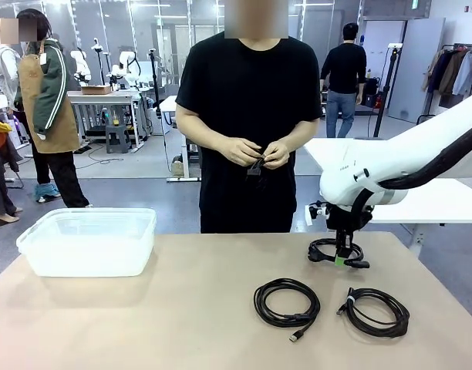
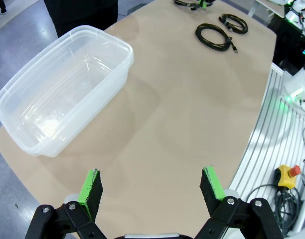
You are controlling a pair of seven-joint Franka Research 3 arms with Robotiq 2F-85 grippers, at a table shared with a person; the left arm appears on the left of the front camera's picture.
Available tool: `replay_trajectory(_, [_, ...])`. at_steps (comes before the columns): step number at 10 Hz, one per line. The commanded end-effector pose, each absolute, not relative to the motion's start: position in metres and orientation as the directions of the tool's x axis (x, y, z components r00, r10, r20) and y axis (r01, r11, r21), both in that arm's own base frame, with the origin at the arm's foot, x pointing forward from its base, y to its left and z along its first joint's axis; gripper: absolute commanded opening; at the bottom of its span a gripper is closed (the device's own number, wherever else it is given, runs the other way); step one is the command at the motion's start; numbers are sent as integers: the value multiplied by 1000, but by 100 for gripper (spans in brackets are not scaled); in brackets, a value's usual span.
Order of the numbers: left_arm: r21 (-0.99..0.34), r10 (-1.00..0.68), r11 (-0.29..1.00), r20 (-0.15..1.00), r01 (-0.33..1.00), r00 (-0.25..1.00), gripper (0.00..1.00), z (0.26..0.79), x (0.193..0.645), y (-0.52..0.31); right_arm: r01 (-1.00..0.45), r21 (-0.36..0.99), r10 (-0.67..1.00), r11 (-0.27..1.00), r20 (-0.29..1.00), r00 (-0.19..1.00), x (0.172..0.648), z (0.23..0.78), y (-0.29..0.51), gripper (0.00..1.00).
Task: Organize and store the cables.
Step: Place the Power Cable into the Organizing box.
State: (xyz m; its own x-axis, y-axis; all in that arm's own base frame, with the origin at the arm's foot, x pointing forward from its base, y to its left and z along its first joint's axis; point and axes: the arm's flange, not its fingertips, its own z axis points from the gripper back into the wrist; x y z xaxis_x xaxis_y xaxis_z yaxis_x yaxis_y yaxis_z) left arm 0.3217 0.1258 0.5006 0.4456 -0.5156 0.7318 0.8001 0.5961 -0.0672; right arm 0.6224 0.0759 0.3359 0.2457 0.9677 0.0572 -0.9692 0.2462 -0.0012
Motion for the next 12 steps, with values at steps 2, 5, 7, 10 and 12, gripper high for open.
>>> replay_trajectory(2, [-63,-516,585,741,809,430,100,499,321,128,-966,-28,966,259,-23,259,589,393,124,3])
replay_trajectory(5, [-63,-516,585,741,809,430,100,499,321,128,-969,-37,970,242,-8,243,565,426,194,3])
replay_trajectory(7, [-63,-516,585,741,809,430,100,499,321,128,-965,-85,969,246,20,246,540,439,248,3])
replay_trajectory(10, [-63,-516,585,741,809,430,100,499,321,128,-982,-73,984,176,31,174,500,437,332,3])
replay_trajectory(12, [-63,-516,585,741,809,430,100,499,321,128,-994,-44,994,104,31,102,495,416,358,3])
